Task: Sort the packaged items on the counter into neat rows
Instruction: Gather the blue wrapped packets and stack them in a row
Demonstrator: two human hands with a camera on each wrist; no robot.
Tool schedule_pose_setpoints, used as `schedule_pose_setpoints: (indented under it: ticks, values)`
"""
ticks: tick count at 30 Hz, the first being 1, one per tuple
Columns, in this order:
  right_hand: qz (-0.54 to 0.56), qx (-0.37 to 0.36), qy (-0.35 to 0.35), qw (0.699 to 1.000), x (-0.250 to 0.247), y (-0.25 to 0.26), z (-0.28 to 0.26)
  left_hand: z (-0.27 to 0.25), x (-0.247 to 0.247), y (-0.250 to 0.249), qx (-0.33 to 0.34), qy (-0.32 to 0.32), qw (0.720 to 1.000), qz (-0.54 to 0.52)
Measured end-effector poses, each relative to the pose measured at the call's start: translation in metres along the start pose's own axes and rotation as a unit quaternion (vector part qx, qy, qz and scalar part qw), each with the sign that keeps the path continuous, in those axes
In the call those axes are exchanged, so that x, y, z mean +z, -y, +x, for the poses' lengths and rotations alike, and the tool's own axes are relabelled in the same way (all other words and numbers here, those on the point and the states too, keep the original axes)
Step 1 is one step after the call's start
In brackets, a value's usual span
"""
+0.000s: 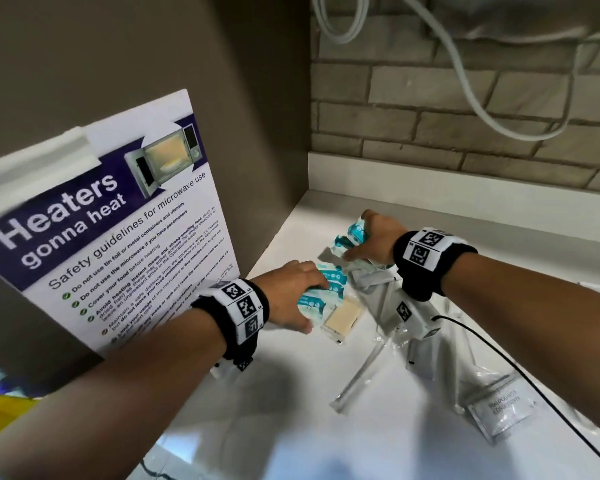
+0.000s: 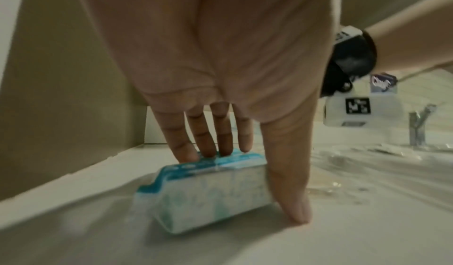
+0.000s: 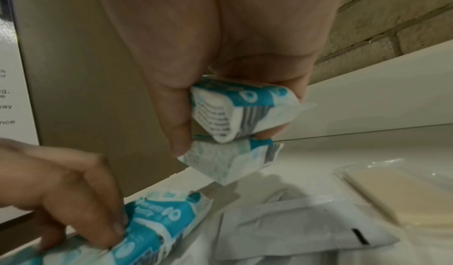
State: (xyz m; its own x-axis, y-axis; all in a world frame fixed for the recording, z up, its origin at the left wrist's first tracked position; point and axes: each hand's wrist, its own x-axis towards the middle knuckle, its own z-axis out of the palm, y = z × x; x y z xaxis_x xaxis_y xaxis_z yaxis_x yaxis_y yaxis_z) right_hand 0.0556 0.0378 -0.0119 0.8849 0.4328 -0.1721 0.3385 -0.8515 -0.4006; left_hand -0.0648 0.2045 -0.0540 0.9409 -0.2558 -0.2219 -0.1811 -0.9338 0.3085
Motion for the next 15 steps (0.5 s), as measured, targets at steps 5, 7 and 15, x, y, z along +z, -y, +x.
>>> schedule_pose_setpoints:
  ticks: [5,7,15]
  values:
    - [-0.008,0.001,0.005,1.0,-0.005,-0.001,-0.001,0.002,-0.009,-0.006,-0.086,-0.01,0.989,0.121]
    - [-0.006,0.003,0.004,1.0,-0.007,0.001,-0.002,0.005,-0.016,-0.012,-0.17,-0.029,0.972,0.162]
    - [-0.004,0.01,0.002,1.0,-0.009,0.003,0.0,0.017,-0.028,-0.01,-0.299,-0.082,0.949,0.051]
